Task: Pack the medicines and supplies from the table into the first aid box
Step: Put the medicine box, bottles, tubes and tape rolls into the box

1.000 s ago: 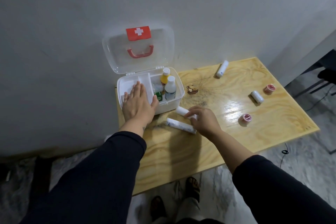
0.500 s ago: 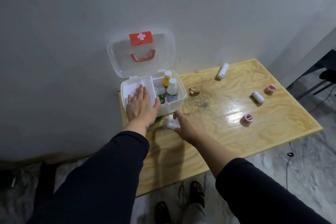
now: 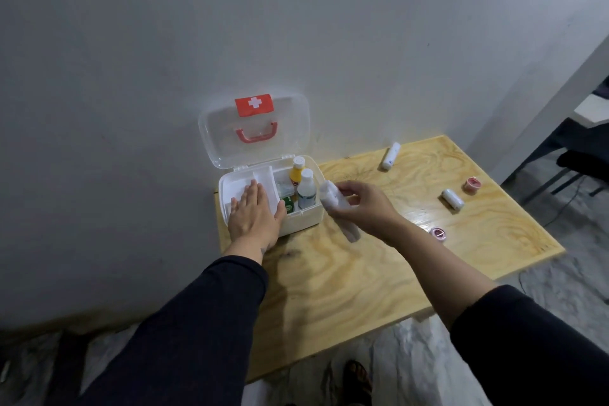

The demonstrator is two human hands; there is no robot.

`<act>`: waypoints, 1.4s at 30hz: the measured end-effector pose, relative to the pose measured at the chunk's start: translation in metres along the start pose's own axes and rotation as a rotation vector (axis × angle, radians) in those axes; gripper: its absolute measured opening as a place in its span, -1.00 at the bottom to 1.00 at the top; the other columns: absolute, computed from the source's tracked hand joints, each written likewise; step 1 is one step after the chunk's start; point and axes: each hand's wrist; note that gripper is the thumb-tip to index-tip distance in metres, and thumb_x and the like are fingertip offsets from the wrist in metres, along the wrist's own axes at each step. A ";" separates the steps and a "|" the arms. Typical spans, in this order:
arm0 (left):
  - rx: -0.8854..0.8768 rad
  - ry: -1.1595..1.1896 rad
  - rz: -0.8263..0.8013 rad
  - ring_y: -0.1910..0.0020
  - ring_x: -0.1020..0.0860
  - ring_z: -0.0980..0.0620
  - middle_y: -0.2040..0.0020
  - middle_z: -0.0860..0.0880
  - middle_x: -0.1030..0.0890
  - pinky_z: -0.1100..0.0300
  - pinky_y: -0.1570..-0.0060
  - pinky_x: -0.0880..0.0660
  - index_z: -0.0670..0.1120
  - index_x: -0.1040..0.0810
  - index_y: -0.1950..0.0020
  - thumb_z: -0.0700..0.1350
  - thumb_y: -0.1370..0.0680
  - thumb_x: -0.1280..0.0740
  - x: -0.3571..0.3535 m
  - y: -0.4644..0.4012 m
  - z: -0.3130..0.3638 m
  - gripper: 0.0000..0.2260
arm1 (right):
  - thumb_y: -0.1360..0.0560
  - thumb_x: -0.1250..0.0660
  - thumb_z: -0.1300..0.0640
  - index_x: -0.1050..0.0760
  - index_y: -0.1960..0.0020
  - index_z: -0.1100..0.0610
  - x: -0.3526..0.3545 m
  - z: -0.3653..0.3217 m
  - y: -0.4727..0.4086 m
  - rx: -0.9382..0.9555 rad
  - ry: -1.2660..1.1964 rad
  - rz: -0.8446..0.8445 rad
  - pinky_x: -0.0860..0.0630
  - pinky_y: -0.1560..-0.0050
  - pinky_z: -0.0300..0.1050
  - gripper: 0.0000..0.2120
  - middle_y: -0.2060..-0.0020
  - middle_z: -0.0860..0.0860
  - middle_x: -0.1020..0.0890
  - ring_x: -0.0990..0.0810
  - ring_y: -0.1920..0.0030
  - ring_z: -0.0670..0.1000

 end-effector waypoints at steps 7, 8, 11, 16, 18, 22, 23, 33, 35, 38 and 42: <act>-0.027 0.040 0.031 -0.57 0.07 -0.03 -0.60 -0.09 0.09 -0.01 -0.52 0.12 -0.17 0.07 -0.57 0.16 -0.62 0.11 -0.001 0.000 -0.003 -0.38 | -0.38 -0.48 0.16 -0.43 -0.29 -0.02 -0.014 -0.043 -0.033 0.095 -0.216 0.031 -0.53 0.20 -0.28 -0.49 -0.01 -0.03 -0.58 -0.53 0.07 -0.07; -0.028 0.034 0.029 -0.57 0.06 -0.04 -0.60 -0.10 0.09 -0.02 -0.52 0.12 -0.17 0.07 -0.57 0.17 -0.62 0.11 -0.001 0.000 -0.003 -0.38 | -0.38 -0.47 0.17 -0.38 -0.32 -0.05 -0.021 -0.044 -0.037 0.104 -0.222 0.030 -0.55 0.23 -0.30 -0.44 -0.01 -0.04 -0.56 -0.52 0.09 -0.07; -0.005 0.035 0.016 -0.57 0.09 -0.02 -0.60 -0.07 0.12 -0.01 -0.52 0.14 -0.17 0.11 -0.57 0.18 -0.62 0.13 -0.001 0.000 -0.001 -0.37 | -0.42 -0.44 0.19 -0.32 -0.34 -0.14 -0.041 -0.040 -0.046 0.155 -0.156 0.036 -0.61 0.22 -0.25 -0.42 0.00 -0.08 -0.52 -0.53 0.07 -0.08; 0.034 0.009 0.008 -0.57 0.13 0.00 -0.60 -0.04 0.17 0.02 -0.51 0.20 -0.15 0.17 -0.57 0.19 -0.62 0.14 -0.001 0.000 0.000 -0.37 | -0.45 -0.35 0.11 -0.40 -0.22 -0.08 -0.061 -0.023 -0.051 0.269 0.209 -0.019 -0.60 0.05 0.08 -0.64 -0.09 -0.03 -0.60 -0.58 -0.07 0.03; 0.035 0.020 0.008 -0.57 0.13 0.01 -0.60 -0.04 0.17 0.03 -0.51 0.21 -0.14 0.17 -0.57 0.19 -0.62 0.12 -0.001 0.000 0.000 -0.36 | -0.46 -0.34 0.12 -0.40 -0.23 -0.03 -0.068 -0.018 -0.051 0.300 0.314 -0.072 -0.55 0.06 -0.03 -0.65 -0.07 0.03 -0.63 -0.59 -0.07 0.07; 0.024 0.034 0.010 -0.57 0.14 0.04 -0.60 -0.04 0.15 0.04 -0.53 0.20 -0.14 0.14 -0.57 0.18 -0.62 0.11 -0.001 0.001 -0.001 -0.38 | -0.48 -0.32 0.14 -0.39 -0.29 0.02 -0.071 -0.018 -0.054 0.259 0.347 -0.066 -0.55 0.01 -0.01 -0.61 -0.05 0.14 -0.64 -0.60 -0.05 0.14; 0.024 0.035 0.007 -0.57 0.14 0.04 -0.60 -0.03 0.15 0.04 -0.53 0.20 -0.14 0.14 -0.57 0.18 -0.62 0.11 0.000 0.001 -0.001 -0.38 | -0.48 -0.32 0.15 -0.39 -0.30 0.03 -0.070 -0.019 -0.056 0.240 0.347 -0.075 -0.56 -0.01 0.01 -0.60 -0.05 0.15 -0.63 -0.60 -0.05 0.15; 0.010 0.000 -0.039 -0.57 0.16 0.02 -0.59 -0.04 0.20 0.04 -0.52 0.22 -0.14 0.17 -0.57 0.21 -0.61 0.18 -0.001 -0.002 -0.002 -0.36 | -0.49 -0.30 0.14 -0.30 -0.39 0.04 -0.067 -0.021 -0.063 0.052 0.558 -0.192 -0.51 -0.11 0.03 -0.52 -0.15 0.17 -0.59 -0.55 -0.14 0.19; 0.002 -0.003 -0.045 -0.57 0.16 0.02 -0.59 -0.05 0.19 0.03 -0.51 0.22 -0.14 0.17 -0.57 0.22 -0.61 0.19 -0.001 -0.003 -0.003 -0.36 | -0.48 -0.31 0.17 -0.35 -0.36 0.06 -0.064 -0.022 -0.060 0.056 0.514 -0.158 -0.53 -0.12 0.05 -0.54 -0.13 0.15 -0.60 -0.56 -0.12 0.19; -0.017 0.017 -0.089 -0.57 0.16 0.00 -0.59 -0.07 0.18 0.01 -0.51 0.21 -0.14 0.15 -0.57 0.21 -0.61 0.18 0.006 -0.004 -0.003 -0.36 | -0.47 -0.32 0.23 -0.47 -0.28 0.08 -0.052 -0.023 -0.056 0.056 0.441 -0.112 -0.53 -0.03 -0.08 -0.62 -0.06 0.11 -0.64 -0.59 -0.05 0.11; -0.112 0.017 0.005 -0.57 0.06 -0.02 -0.60 -0.08 0.03 0.00 -0.52 0.12 -0.12 -0.02 -0.57 0.14 -0.64 0.09 0.030 -0.009 0.004 -0.44 | -0.47 -0.30 0.25 -0.53 -0.19 0.05 -0.019 -0.026 -0.046 0.056 0.363 -0.030 -0.48 0.08 -0.17 -0.69 0.05 0.04 -0.65 -0.56 0.10 0.00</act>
Point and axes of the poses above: each hand's wrist, its own y-axis away from the middle knuckle, its own x-axis out of the back of the hand, z = x × y
